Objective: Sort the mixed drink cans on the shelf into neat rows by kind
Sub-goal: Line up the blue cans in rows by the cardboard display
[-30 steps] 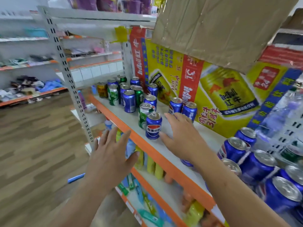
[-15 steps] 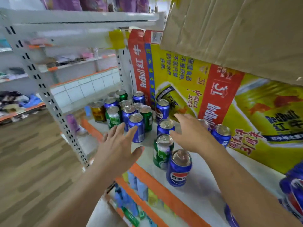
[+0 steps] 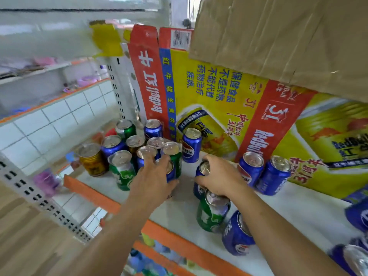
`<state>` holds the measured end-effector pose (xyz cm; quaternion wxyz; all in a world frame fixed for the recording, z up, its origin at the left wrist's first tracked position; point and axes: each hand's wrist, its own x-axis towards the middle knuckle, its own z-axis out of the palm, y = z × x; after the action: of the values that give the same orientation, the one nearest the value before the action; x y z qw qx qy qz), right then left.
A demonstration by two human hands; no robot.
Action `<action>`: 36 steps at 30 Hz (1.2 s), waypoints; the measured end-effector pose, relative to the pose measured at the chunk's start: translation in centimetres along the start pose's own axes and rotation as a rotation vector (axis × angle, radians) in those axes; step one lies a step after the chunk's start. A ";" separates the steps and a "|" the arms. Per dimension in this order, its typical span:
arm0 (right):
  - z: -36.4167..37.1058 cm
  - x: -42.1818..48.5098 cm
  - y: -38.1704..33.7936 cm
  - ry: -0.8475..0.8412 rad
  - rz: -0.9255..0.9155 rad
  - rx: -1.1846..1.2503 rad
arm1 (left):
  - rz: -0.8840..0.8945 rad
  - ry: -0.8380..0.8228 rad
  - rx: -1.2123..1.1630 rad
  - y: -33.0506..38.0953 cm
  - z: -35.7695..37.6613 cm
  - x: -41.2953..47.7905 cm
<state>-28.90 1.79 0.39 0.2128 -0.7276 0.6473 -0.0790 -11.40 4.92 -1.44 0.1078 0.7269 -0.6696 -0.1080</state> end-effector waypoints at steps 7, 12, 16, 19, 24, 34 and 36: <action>0.5 -2.1 -0.5 0.240 0.129 0.167 | 0.239 0.003 -0.067 -1.5 -1.1 0.6; -0.7 -4.8 -0.3 0.542 0.118 0.342 | 0.405 0.158 -0.196 -0.3 -4.9 0.3; -3.1 -8.0 1.8 0.778 0.125 0.413 | 0.588 0.212 -0.363 3.1 -7.2 -0.4; -5.3 -11.0 4.7 0.871 0.188 0.469 | 0.678 0.181 -0.427 6.8 -7.0 -1.2; -7.5 -14.5 11.4 0.872 0.341 0.392 | 0.779 0.016 -0.377 14.1 -4.1 -3.0; -8.8 -14.3 20.9 0.492 0.272 0.110 | 0.759 -0.331 -0.011 24.4 4.9 -4.5; -9.0 -13.9 21.8 0.424 0.246 0.077 | 0.737 -0.352 -0.008 25.4 6.3 -4.5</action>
<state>-54.34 11.88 1.74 0.1079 -0.6018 0.7578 -0.2278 -37.81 7.32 0.27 0.0258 0.4082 -0.8930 -0.1875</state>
